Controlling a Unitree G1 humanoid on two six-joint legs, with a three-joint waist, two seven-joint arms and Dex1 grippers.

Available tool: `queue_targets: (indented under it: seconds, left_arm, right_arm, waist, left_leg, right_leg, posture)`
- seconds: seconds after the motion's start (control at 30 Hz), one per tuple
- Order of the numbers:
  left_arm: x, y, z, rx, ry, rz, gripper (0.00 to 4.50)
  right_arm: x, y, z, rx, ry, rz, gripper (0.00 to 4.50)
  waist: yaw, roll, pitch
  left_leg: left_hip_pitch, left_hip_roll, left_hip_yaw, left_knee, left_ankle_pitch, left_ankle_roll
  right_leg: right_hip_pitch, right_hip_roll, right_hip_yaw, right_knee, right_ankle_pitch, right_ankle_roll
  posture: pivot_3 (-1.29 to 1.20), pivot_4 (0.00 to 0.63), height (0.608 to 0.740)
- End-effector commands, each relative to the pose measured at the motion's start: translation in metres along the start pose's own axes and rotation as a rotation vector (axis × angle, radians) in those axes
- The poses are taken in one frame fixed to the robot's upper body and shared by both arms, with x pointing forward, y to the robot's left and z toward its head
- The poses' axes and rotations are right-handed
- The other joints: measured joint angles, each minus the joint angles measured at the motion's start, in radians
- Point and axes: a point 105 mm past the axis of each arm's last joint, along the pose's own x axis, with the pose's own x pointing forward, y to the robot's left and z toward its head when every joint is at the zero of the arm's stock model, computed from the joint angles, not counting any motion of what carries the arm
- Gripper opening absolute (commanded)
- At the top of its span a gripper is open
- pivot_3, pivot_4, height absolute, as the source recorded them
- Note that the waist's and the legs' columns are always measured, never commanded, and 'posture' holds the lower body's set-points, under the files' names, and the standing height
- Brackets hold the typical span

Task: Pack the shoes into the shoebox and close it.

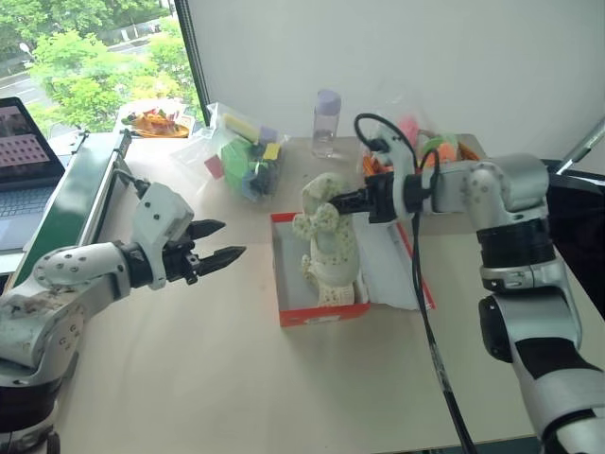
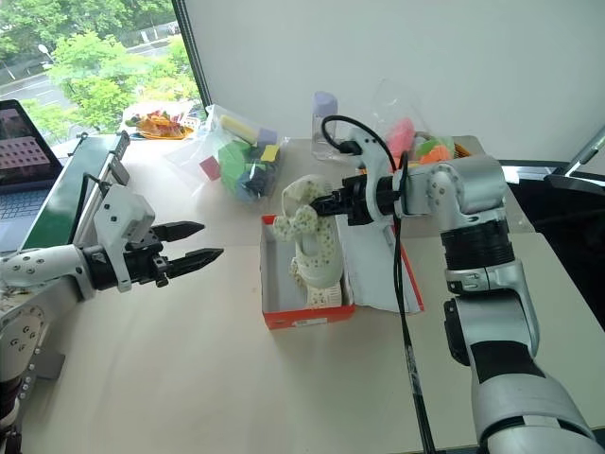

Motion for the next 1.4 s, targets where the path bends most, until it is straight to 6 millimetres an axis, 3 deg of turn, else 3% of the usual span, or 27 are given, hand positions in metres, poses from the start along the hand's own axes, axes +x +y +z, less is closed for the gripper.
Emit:
queue_targets:
  seconds: [0.03,0.23,0.5,0.77,0.9,0.97,1.17,1.4]
  left_arm:
    - [-0.002,0.000,0.010,0.043,-0.044,0.012,3.05]
    - [-0.003,-0.001,0.007,0.031,-0.048,0.037,3.05]
    - [-0.008,-0.002,0.003,0.016,-0.038,0.062,3.05]
    - [-0.010,-0.003,-0.001,0.005,-0.031,0.076,3.05]
    - [-0.009,-0.004,-0.003,-0.001,-0.035,0.085,3.05]
    - [-0.009,-0.005,-0.004,-0.005,-0.037,0.088,3.05]
    - [-0.007,-0.007,-0.007,-0.011,-0.040,0.098,3.05]
    - [-0.007,-0.009,-0.009,-0.017,-0.042,0.106,3.05]
  right_arm:
    - [0.009,0.001,0.008,-0.081,0.013,0.015,0.82]
    - [0.025,-0.001,0.002,-0.094,0.059,0.065,0.82]
    - [0.048,-0.033,-0.022,0.015,0.076,0.029,0.82]
    - [0.063,-0.056,-0.063,0.037,0.182,-0.076,0.82]
    - [0.069,-0.077,-0.102,-0.144,0.375,-0.231,0.82]
    - [0.071,-0.081,-0.113,-0.244,0.451,-0.266,0.82]
    - [0.075,-0.087,-0.125,-0.461,0.579,-0.317,0.82]
    - [0.076,-0.092,-0.131,-0.640,0.691,-0.362,0.82]
  waist:
    - [0.000,0.000,0.000]
    - [0.003,0.000,0.000]
    - [0.001,0.000,0.000]
    - [0.006,0.000,0.000]
    - [0.011,0.000,-0.001]
    - [0.015,0.000,-0.002]
    - [0.036,-0.003,-0.016]
    - [0.042,-0.004,-0.022]
  left_leg:
    - [0.000,0.000,0.000,0.000,0.000,0.000]
    - [-0.004,-0.001,0.000,0.001,0.000,0.000]
    - [-0.004,0.000,0.000,0.002,0.000,0.000]
    - [-0.003,-0.001,0.000,0.003,0.000,-0.001]
    - [0.003,-0.001,0.000,0.003,0.001,-0.001]
    - [0.012,-0.001,0.000,0.003,0.000,-0.001]
    - [0.022,-0.003,0.000,0.003,-0.004,-0.009]
    - [0.035,-0.003,-0.001,0.002,-0.003,-0.009]
  right_leg:
    - [0.000,0.000,0.000,0.000,0.000,0.000]
    - [-0.003,-0.001,0.000,0.000,0.000,0.000]
    - [-0.004,-0.001,0.000,0.002,0.000,0.000]
    - [-0.002,-0.001,-0.001,0.003,0.000,0.000]
    - [0.003,-0.001,-0.001,0.004,0.000,0.000]
    - [0.013,-0.001,-0.001,0.003,0.000,0.000]
    - [0.020,-0.004,-0.001,-0.001,-0.004,-0.006]
    - [0.033,-0.005,-0.001,-0.002,-0.008,-0.001]
  posture:
    - [0.00,0.150,0.740]
    - [0.00,0.150,0.740]
    - [0.00,0.150,0.740]
    - [0.00,0.150,0.740]
    - [0.00,0.150,0.740]
    - [0.00,0.150,0.740]
    - [0.00,0.150,0.740]
    - [0.00,0.150,0.740]
